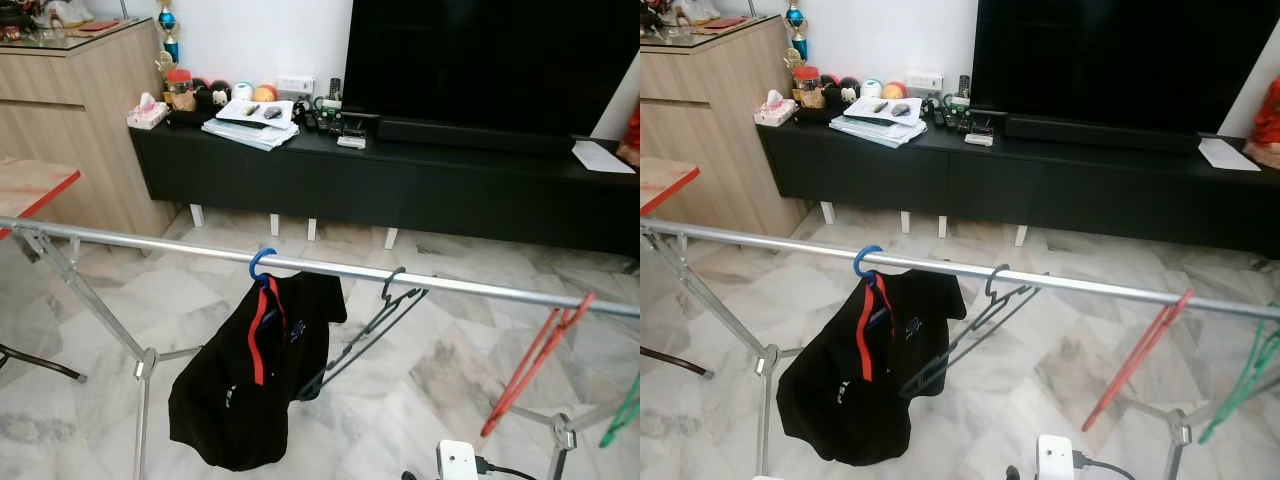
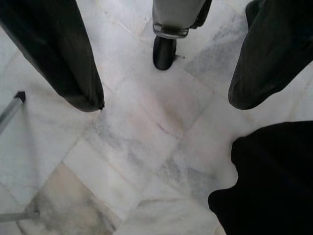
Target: Hang hanger
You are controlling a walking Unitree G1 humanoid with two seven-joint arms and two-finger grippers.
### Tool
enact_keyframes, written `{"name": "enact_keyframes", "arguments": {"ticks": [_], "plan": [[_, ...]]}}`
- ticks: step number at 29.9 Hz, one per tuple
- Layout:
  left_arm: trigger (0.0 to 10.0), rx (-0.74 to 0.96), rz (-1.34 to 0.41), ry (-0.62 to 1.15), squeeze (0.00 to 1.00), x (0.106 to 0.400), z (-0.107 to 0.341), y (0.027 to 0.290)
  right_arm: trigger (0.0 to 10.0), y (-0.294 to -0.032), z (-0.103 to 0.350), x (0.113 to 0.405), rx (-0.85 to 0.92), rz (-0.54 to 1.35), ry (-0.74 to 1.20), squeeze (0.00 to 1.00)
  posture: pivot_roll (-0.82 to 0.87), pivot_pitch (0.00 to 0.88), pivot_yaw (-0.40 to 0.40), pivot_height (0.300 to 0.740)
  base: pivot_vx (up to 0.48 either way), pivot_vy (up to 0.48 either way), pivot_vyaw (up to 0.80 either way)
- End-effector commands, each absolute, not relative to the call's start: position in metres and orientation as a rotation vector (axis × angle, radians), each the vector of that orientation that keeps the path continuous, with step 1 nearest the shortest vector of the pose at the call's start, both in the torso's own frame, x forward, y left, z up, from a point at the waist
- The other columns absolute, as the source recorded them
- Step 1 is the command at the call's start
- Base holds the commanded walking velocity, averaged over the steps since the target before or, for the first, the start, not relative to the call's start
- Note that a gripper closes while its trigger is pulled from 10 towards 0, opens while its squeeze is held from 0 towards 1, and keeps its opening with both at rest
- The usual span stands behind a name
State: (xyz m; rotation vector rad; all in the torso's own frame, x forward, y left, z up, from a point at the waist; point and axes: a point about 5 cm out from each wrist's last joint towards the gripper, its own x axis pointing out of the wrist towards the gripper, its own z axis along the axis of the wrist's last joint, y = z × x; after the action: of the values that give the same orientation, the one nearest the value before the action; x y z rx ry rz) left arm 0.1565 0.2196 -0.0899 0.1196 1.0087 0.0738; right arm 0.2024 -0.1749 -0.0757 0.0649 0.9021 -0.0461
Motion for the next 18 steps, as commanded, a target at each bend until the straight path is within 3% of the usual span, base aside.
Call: {"name": "enact_keyframes", "arguments": {"ticks": [1,18], "plan": [[10.0,0.106,0.073,1.021,0.00,0.1528,-0.0918,0.2179,10.0,-0.1769,-0.0758,0.2022,0.053,-0.040,0.909,0.00,0.05,0.000,-0.045,0.740,-0.277,0.000,0.00],[10.0,0.108,0.068,1.021,0.00,0.1529,-0.0919,0.2165,10.0,-0.1796,-0.0757,0.2019,0.048,-0.045,0.910,0.00,0.06,0.000,-0.044,0.740,-0.030,0.000,0.00]]}}
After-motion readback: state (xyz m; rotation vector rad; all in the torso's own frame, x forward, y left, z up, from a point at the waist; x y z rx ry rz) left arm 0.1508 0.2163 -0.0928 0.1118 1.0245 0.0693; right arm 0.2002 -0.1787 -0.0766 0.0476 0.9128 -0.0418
